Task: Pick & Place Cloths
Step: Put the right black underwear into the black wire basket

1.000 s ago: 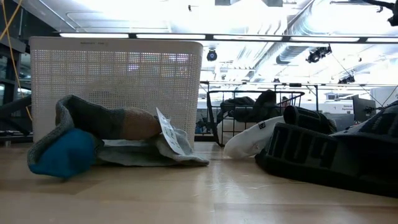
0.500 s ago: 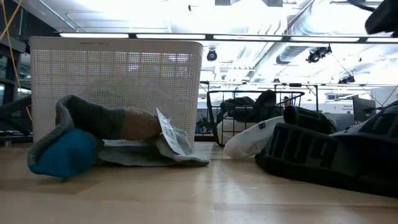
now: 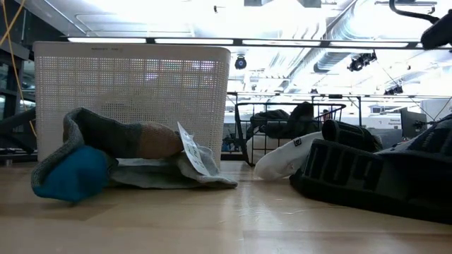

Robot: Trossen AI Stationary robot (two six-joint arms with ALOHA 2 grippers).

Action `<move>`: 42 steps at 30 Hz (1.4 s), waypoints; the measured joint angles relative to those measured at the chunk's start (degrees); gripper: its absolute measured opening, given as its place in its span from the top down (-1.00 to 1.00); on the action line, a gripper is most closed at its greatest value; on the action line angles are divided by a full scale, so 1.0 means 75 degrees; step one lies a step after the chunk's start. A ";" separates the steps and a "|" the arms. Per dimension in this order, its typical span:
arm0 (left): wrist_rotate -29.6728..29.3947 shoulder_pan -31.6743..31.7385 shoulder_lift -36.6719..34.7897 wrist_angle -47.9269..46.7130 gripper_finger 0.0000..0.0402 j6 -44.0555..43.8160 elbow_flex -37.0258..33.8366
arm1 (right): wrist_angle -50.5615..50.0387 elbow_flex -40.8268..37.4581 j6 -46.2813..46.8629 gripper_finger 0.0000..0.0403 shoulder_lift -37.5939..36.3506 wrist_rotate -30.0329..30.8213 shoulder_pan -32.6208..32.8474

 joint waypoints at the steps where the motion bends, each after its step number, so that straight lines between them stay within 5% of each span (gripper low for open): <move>1: 0.0000 0.0000 0.0000 0.0002 -0.61 0.0000 0.0000 | 0.0019 0.0000 -0.0289 -0.48 -0.0055 -0.0032 0.0003; 9: -0.0003 0.0000 0.0000 0.0002 -0.61 0.0007 0.0003 | 0.0035 0.0000 -0.4203 -0.48 -0.0274 -0.0081 0.0006; 19: -0.0006 0.0000 0.0000 0.0002 -0.61 -0.0001 0.0003 | 0.0612 0.0000 -0.8964 -0.48 -0.0249 0.1273 0.0006; 31: -0.0363 0.0003 -0.1100 0.0797 -0.61 0.0043 -0.0851 | 0.0431 -0.0028 -1.0405 -0.48 -0.0249 0.2527 0.0006; 42: -0.0930 0.0006 -0.3019 0.1693 -0.61 -0.0467 -0.2393 | 0.1355 -0.0816 -1.0451 -0.48 -0.0250 0.2201 0.0009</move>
